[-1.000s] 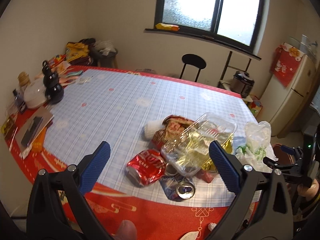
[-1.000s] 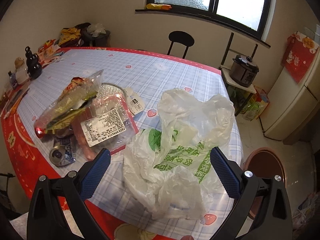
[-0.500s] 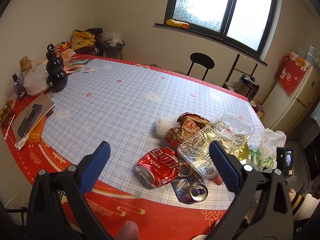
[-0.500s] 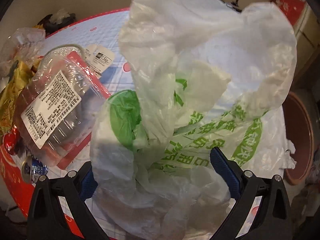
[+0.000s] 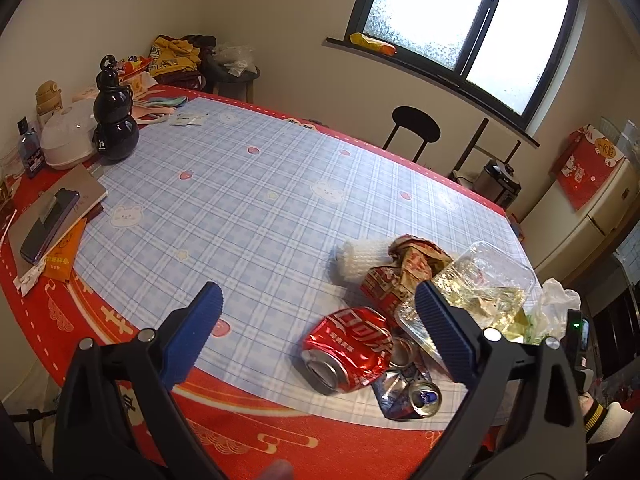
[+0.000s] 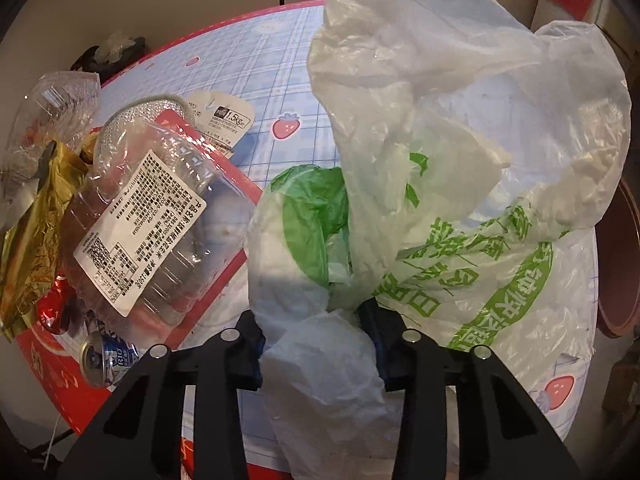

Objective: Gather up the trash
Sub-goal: 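Lift the plastic bag with the right gripper while the left gripper grasps the crushed red can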

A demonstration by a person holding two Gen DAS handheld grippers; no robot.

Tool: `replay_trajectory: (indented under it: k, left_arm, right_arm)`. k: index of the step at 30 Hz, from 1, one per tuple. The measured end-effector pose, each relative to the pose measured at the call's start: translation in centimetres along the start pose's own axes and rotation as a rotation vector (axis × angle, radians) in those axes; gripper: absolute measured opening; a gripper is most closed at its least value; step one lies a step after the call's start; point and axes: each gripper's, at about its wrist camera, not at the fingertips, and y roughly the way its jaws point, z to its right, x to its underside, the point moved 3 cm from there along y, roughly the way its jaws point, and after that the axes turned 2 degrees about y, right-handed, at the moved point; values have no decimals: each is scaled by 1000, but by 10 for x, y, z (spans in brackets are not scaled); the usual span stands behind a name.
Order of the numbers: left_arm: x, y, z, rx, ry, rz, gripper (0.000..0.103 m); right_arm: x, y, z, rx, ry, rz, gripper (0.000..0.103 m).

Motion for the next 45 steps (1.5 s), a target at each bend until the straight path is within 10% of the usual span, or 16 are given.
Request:
replay_trajectory:
  k: [12, 24, 36, 45]
  left_arm:
    - [40, 55, -3, 88, 82, -221, 66]
    - [82, 127, -20, 216, -297, -491, 42]
    - [94, 158, -13, 265, -406, -581, 48]
    - [81, 148, -26, 276, -385, -538, 28]
  right_arm:
    - [-1, -53, -24, -40, 64, 138, 25]
    - [0, -75, -58, -28, -7, 237, 25]
    - [15, -86, -53, 19, 12, 266, 25]
    - [15, -84, -67, 21, 27, 286, 25]
